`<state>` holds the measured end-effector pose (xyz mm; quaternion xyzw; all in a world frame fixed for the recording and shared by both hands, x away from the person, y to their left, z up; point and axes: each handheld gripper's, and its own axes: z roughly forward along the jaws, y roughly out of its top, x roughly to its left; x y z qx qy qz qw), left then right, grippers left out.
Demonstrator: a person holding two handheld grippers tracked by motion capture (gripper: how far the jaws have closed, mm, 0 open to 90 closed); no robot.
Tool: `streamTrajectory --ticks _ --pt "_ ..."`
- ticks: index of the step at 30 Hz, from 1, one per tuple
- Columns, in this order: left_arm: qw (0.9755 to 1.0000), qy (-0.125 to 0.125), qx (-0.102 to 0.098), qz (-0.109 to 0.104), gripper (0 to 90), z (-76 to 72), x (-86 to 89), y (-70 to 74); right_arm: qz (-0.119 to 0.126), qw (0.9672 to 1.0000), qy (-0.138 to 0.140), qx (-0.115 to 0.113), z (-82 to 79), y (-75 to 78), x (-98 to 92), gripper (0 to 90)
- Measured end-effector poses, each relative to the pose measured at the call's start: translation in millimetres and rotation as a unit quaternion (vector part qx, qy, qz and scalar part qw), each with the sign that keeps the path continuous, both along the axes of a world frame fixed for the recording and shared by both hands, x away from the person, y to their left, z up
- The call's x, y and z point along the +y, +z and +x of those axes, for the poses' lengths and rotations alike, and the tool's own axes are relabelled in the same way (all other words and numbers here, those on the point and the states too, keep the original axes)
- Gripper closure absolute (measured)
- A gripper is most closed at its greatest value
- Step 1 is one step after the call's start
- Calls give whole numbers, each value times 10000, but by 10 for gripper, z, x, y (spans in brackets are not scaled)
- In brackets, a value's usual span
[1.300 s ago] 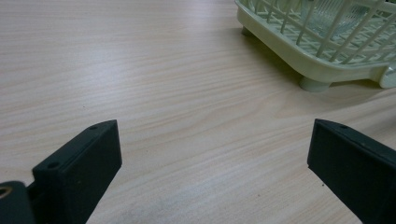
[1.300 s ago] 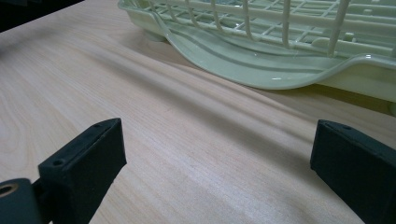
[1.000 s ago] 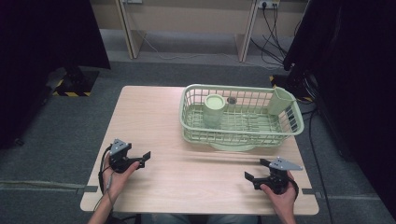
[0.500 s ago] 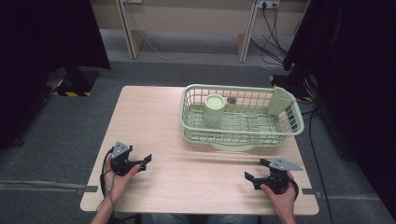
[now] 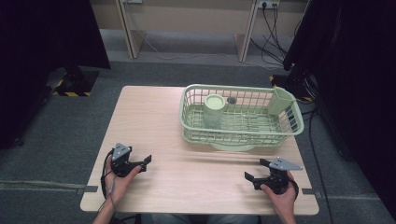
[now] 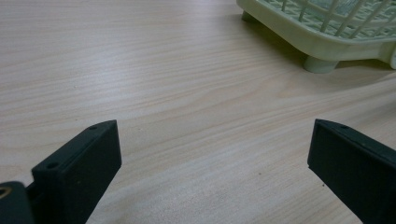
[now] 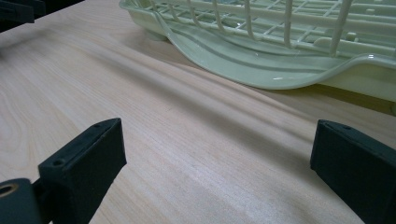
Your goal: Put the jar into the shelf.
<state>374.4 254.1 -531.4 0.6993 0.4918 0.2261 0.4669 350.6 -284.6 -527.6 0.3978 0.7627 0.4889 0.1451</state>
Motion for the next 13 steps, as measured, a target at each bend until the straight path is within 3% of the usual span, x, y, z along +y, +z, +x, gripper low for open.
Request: streamTrajectory --ticks 13 --pt "10000 2 -7 -10 24 -2 2 0 -8 10000 -20 5 1 0 1 37"
